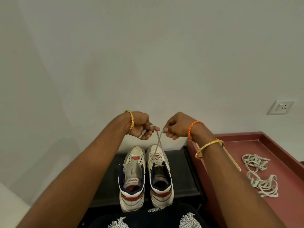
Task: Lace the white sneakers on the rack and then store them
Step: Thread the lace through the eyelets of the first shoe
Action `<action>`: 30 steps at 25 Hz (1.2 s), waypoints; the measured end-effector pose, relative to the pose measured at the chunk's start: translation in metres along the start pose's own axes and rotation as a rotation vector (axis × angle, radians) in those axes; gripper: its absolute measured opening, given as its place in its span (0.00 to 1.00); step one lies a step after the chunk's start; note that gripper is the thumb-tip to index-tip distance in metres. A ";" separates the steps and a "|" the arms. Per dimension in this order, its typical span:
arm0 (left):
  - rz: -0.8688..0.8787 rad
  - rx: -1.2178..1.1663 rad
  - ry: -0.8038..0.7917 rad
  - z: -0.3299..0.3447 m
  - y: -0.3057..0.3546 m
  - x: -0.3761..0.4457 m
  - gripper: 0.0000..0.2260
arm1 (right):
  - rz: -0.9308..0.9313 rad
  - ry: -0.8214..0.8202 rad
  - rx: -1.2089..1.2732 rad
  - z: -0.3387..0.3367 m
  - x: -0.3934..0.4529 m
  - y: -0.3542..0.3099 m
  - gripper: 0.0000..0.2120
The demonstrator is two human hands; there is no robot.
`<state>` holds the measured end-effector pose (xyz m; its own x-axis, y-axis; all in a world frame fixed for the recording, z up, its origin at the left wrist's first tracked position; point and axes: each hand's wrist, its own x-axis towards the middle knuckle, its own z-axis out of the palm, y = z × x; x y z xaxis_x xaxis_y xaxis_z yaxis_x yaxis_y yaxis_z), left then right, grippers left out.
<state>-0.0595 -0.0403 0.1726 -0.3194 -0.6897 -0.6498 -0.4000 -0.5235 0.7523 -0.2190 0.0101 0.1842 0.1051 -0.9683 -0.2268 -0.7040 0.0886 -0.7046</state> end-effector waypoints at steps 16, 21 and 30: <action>0.575 0.946 0.516 0.017 -0.003 0.000 0.07 | -0.480 0.317 -0.012 -0.001 0.032 -0.002 0.03; 0.823 1.088 0.881 0.021 -0.019 0.004 0.14 | -0.369 0.347 0.381 0.020 0.042 0.020 0.02; 1.176 1.326 0.972 0.005 -0.048 0.016 0.17 | -0.111 0.057 0.807 0.025 0.037 0.013 0.02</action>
<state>-0.0493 -0.0235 0.1256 -0.5475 -0.5796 0.6036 -0.7882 0.5994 -0.1394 -0.2070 -0.0190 0.1501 0.0932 -0.9898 -0.1081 0.0330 0.1115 -0.9932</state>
